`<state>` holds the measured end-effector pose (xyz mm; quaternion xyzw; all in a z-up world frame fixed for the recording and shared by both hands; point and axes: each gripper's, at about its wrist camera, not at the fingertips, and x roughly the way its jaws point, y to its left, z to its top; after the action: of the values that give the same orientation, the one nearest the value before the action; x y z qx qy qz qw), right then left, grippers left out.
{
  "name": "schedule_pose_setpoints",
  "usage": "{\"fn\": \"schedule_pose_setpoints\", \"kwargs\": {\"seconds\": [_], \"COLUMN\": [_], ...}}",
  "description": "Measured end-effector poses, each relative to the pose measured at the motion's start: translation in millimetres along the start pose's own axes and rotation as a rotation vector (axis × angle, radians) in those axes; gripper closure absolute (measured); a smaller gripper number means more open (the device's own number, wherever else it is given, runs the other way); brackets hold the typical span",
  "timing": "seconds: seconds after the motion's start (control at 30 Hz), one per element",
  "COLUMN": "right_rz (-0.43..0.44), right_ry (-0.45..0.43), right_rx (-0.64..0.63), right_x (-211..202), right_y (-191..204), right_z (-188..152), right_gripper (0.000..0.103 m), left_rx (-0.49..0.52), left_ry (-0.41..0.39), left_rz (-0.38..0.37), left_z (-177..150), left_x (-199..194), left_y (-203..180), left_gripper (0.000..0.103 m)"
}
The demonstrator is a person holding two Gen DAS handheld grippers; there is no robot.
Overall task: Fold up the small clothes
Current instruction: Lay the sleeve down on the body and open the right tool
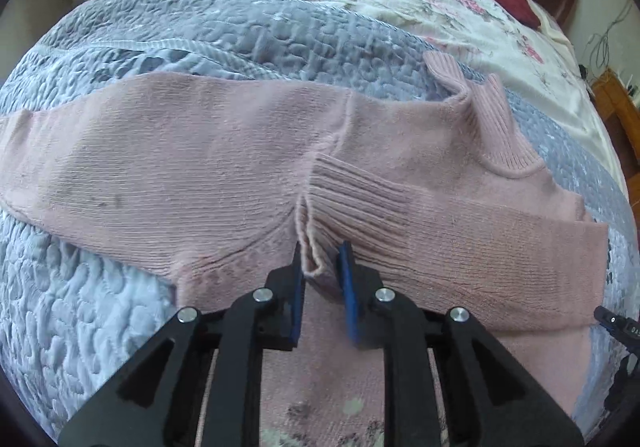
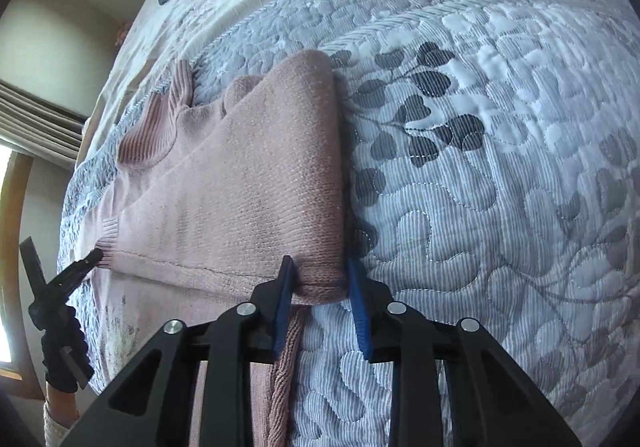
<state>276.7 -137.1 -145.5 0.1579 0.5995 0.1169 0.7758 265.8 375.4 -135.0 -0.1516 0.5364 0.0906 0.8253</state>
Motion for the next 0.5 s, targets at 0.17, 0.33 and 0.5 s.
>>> {"fn": "schedule_pose_setpoints", "kwargs": {"seconds": [0.17,0.33,0.5], "right_rz": [0.025,0.056,0.000], "right_ry": [-0.098,-0.032,0.047], "right_rx": [-0.088,-0.142,-0.121], "right_x": [-39,-18,26], "right_y": [37,74,74], "right_z": [3,2,-5], "right_gripper": [0.072,0.070,0.070], "left_rx": [0.018,0.088,0.126], "left_ry": [-0.105,-0.061,0.053], "left_rz": [0.008,-0.079,-0.059], "left_z": [10,8,-8], "left_x": [-45,-39,12], "left_y": [6,-37,-55], "left_gripper": [0.084,0.072,0.072]}}
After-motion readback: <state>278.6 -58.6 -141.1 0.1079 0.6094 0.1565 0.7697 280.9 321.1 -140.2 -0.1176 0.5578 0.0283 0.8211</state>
